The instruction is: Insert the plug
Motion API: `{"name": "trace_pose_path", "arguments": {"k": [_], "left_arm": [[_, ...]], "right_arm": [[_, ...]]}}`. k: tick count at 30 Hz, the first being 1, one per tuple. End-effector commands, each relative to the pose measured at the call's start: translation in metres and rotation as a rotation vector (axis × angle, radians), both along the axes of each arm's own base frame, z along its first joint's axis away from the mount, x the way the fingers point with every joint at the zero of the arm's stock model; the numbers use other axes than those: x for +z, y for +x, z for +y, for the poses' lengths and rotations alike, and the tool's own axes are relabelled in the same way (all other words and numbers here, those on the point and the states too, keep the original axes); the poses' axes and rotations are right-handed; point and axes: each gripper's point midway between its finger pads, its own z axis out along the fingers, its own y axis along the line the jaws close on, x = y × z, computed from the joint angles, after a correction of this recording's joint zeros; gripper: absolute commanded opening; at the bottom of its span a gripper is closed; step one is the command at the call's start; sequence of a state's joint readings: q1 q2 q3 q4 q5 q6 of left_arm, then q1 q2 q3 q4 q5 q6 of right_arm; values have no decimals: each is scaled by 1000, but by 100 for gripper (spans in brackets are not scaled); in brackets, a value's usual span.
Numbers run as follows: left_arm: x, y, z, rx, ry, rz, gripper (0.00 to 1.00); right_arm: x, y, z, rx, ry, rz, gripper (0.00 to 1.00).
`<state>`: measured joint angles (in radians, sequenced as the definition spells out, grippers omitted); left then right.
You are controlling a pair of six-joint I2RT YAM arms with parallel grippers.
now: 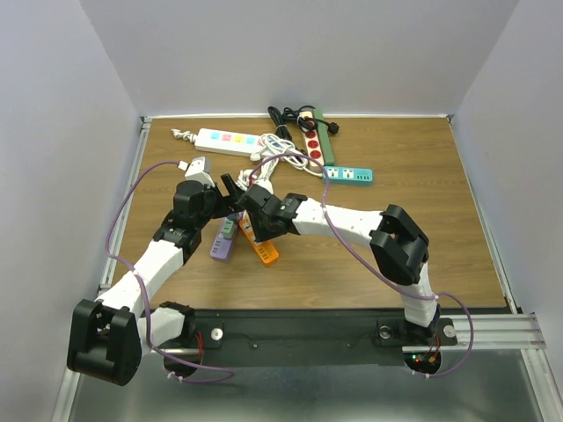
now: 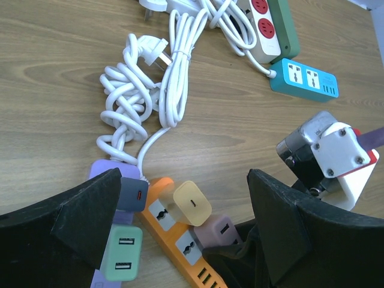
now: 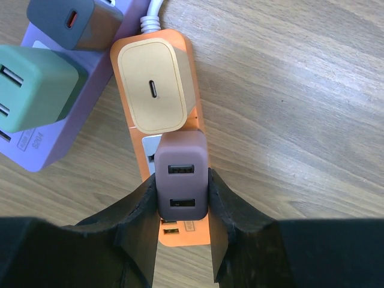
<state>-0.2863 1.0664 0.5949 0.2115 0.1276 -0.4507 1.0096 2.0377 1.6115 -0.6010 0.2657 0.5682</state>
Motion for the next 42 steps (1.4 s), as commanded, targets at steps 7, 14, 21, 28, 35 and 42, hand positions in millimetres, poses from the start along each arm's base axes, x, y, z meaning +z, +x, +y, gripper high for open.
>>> {"name": "trace_pose_path", "arguments": {"k": [7, 14, 21, 28, 35, 42], "left_arm": [[1, -2, 3, 3, 16, -17, 98], [0, -1, 7, 21, 30, -18, 98], [-5, 3, 26, 117, 68, 17, 98], [-12, 4, 43, 170, 63, 46, 98], [-12, 7, 51, 192, 55, 44, 99], [-11, 8, 51, 193, 46, 37, 99]], "right_arm": [[-95, -23, -66, 66, -369, 102, 0], [-107, -27, -66, 205, -389, 111, 0], [-118, -51, -84, 186, -383, 191, 1], [-133, -45, -70, 233, -391, 204, 0], [-150, -57, -86, 248, -447, 257, 0], [-158, -84, -118, 220, -487, 327, 0]]}}
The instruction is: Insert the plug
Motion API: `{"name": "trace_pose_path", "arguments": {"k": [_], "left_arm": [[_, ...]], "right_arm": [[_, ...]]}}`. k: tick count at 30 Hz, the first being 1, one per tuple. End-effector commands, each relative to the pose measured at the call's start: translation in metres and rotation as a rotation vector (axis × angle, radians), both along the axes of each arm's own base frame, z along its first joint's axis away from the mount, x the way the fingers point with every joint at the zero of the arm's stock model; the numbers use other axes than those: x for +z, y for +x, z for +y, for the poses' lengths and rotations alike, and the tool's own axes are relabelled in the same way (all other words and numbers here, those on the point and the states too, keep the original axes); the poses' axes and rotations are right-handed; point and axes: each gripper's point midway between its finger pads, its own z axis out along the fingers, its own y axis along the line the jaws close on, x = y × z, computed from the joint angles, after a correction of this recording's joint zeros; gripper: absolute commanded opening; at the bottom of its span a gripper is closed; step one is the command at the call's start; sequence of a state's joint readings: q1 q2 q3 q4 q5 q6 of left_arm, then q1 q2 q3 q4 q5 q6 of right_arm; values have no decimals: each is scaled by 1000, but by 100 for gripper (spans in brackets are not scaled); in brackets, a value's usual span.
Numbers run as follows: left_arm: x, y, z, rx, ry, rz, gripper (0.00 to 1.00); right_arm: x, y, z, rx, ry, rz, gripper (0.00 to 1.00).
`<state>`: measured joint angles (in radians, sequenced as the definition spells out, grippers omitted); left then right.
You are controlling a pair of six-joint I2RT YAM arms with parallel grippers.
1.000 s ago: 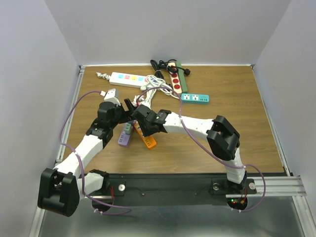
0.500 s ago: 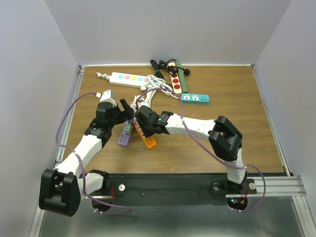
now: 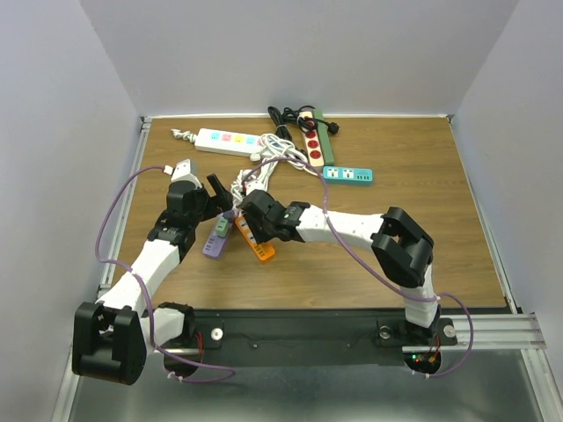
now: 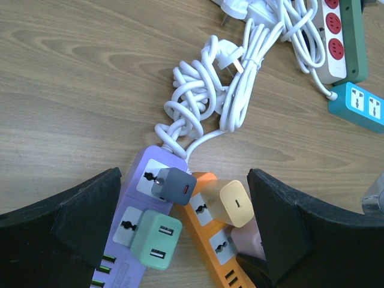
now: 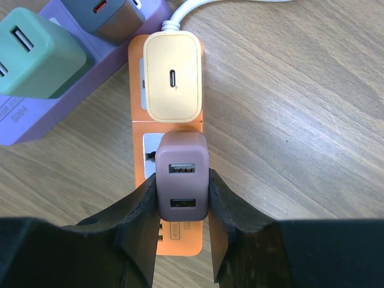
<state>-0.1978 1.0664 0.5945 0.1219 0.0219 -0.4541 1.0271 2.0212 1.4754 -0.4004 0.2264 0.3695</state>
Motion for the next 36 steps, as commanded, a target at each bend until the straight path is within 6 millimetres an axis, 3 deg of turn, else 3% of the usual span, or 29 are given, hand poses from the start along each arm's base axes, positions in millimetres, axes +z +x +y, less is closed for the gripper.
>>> {"name": "trace_pose_path", "arguments": {"k": [1, 2, 4, 6, 13, 15, 16, 17, 20, 23, 24, 25, 29, 33, 36], "left_arm": [[9, 4, 1, 2, -13, -38, 99], [8, 4, 1, -1, -14, -37, 99], [8, 3, 4, 15, -10, -34, 99], [7, 3, 8, 30, -12, -31, 99], [4, 5, 4, -3, -38, -37, 98], [-1, 6, 3, -9, -45, -26, 97], [-4, 5, 2, -12, -45, -19, 95], [-7, 6, 2, -9, -46, -15, 95], [-25, 4, 4, 0, -35, 29, 94], [-37, -1, 4, -2, -34, 50, 94], [-42, -4, 4, -1, -31, 61, 93], [-44, -4, 4, 1, -30, 63, 93], [-61, -7, 13, 38, -1, 99, 91], [-71, -9, 16, 49, 18, 119, 87], [-76, -6, 15, 44, 25, 137, 82]], "right_arm": [[-139, -75, -123, 16, -521, 344, 0], [-146, -72, -123, 24, -542, 339, 0], [-141, -59, -104, 50, -514, 313, 0], [-144, -62, -101, 70, -515, 335, 0], [-146, -101, -144, 53, -576, 413, 0], [-150, -92, -138, 54, -582, 388, 0], [-161, -89, -135, 73, -603, 391, 0], [-157, -74, -110, 85, -555, 357, 1], [-153, -69, -94, 102, -523, 363, 0], [-142, -85, -110, 91, -520, 394, 0], [-146, -92, -125, 88, -550, 410, 0], [-146, -91, -127, 85, -558, 398, 1], [-151, -70, -102, 119, -542, 355, 0], [-156, -73, -100, 135, -538, 376, 1], [-160, -62, -98, 155, -564, 347, 0]]}}
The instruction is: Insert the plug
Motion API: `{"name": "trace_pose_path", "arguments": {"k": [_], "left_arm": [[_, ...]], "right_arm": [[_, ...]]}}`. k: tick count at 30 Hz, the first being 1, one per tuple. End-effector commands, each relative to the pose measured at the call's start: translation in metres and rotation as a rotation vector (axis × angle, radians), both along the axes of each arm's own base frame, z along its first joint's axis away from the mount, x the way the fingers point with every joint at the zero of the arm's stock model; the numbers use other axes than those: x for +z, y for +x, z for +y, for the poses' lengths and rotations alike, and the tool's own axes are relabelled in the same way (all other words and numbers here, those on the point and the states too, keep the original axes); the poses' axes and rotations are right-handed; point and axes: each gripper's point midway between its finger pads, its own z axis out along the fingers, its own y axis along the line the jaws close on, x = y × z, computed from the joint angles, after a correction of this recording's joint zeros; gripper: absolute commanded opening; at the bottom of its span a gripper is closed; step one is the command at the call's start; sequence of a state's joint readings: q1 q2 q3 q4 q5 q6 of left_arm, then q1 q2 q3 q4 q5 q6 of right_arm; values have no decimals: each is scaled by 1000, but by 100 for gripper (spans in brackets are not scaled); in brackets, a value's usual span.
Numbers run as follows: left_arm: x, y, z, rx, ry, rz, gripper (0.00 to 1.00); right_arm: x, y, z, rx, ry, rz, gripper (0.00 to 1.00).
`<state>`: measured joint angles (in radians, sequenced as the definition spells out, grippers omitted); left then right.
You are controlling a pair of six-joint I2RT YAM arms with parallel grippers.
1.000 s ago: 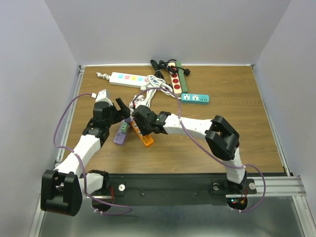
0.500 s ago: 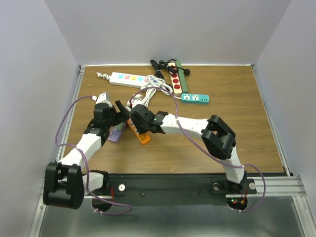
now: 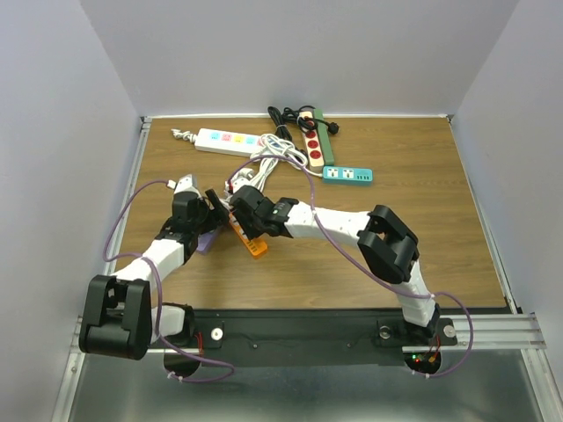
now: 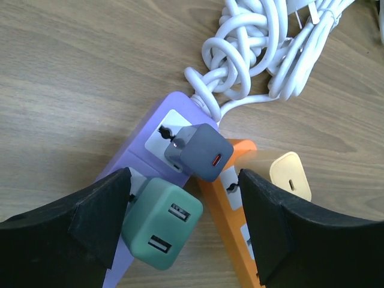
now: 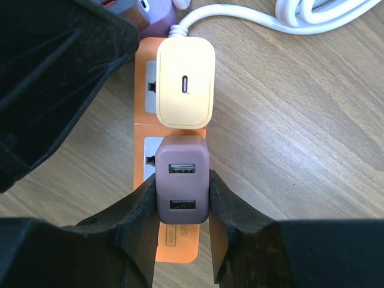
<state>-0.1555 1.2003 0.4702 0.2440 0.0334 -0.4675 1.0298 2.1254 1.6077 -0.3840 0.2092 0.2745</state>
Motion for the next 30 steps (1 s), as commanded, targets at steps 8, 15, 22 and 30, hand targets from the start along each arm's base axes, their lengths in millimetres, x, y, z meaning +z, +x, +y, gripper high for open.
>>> {"name": "trace_pose_path", "arguments": {"k": [8, 15, 22, 30], "left_arm": [[-20, 3, 0, -10, 26, 71, 69], [-28, 4, -2, -21, 33, 108, 60], [-32, 5, -5, -38, 34, 125, 58], [-34, 5, -6, -41, 35, 134, 57]], "right_arm": [[-161, -117, -160, 50, -607, 495, 1], [-171, -94, -129, 86, -560, 473, 1], [-173, -129, -165, 61, -578, 562, 0], [-181, -102, -133, 114, -518, 568, 0]]}}
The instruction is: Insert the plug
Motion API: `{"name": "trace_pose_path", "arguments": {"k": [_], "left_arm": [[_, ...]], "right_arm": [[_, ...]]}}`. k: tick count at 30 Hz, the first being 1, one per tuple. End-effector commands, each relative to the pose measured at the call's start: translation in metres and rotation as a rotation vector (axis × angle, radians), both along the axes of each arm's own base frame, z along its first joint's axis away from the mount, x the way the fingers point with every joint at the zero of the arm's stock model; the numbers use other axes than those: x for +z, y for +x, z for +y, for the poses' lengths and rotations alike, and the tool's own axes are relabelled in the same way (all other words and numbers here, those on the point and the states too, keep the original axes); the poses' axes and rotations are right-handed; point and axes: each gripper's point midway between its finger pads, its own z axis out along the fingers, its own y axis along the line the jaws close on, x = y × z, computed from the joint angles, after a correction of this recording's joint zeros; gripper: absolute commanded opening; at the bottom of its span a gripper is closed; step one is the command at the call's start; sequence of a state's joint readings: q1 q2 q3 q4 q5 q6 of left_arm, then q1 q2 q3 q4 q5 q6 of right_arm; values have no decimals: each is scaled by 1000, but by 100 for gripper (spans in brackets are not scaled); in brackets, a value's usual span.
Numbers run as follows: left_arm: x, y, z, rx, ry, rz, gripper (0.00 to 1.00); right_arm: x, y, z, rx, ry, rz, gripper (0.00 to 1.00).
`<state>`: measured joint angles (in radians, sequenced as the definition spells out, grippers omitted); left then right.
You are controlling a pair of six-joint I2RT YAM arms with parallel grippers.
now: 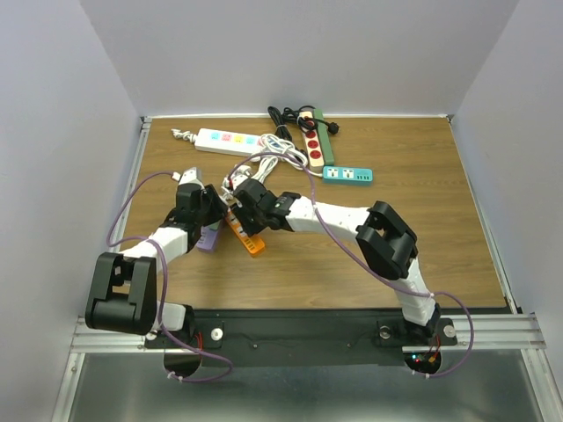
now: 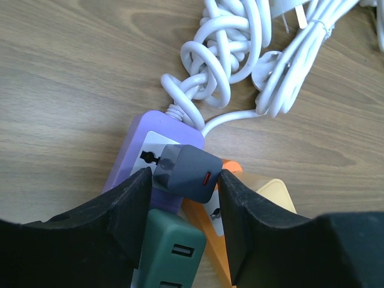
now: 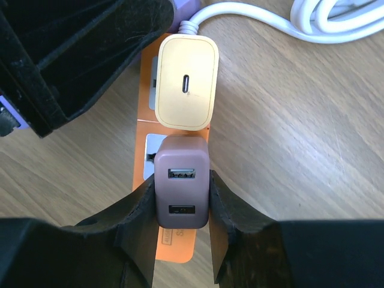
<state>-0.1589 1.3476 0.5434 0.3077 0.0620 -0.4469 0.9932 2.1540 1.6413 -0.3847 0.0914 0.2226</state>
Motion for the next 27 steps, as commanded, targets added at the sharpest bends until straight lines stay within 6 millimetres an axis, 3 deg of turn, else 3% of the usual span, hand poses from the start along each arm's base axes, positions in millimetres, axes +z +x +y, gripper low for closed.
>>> {"name": "trace_pose_path", "arguments": {"k": [1, 5, 11, 14, 16, 18, 19, 21, 27], "left_arm": [[-28, -19, 4, -5, 38, 128, 57], [-30, -18, 3, -9, 37, 134, 56], [-29, -18, 3, -8, 38, 131, 56], [-30, -18, 3, -7, 37, 136, 56], [-32, -18, 2, -13, 36, 142, 56], [-32, -17, 1, -17, 36, 143, 55], [-33, -16, 1, -18, 36, 147, 55], [-33, -16, 1, -22, 35, 148, 55], [-34, -16, 1, -19, 36, 151, 55]], "right_arm": [[-180, -118, -153, 52, -593, 528, 1], [-175, -142, -178, 36, -642, 564, 1], [-187, -126, -168, 46, -707, 543, 0], [-178, -133, -176, 30, -729, 529, 0], [-175, -148, -189, 31, -765, 546, 0], [-182, -152, -193, 29, -783, 562, 0], [-184, -141, -181, 29, -770, 532, 1], [-199, -136, -179, 46, -800, 527, 0], [-185, -145, -184, 28, -793, 535, 0]]}}
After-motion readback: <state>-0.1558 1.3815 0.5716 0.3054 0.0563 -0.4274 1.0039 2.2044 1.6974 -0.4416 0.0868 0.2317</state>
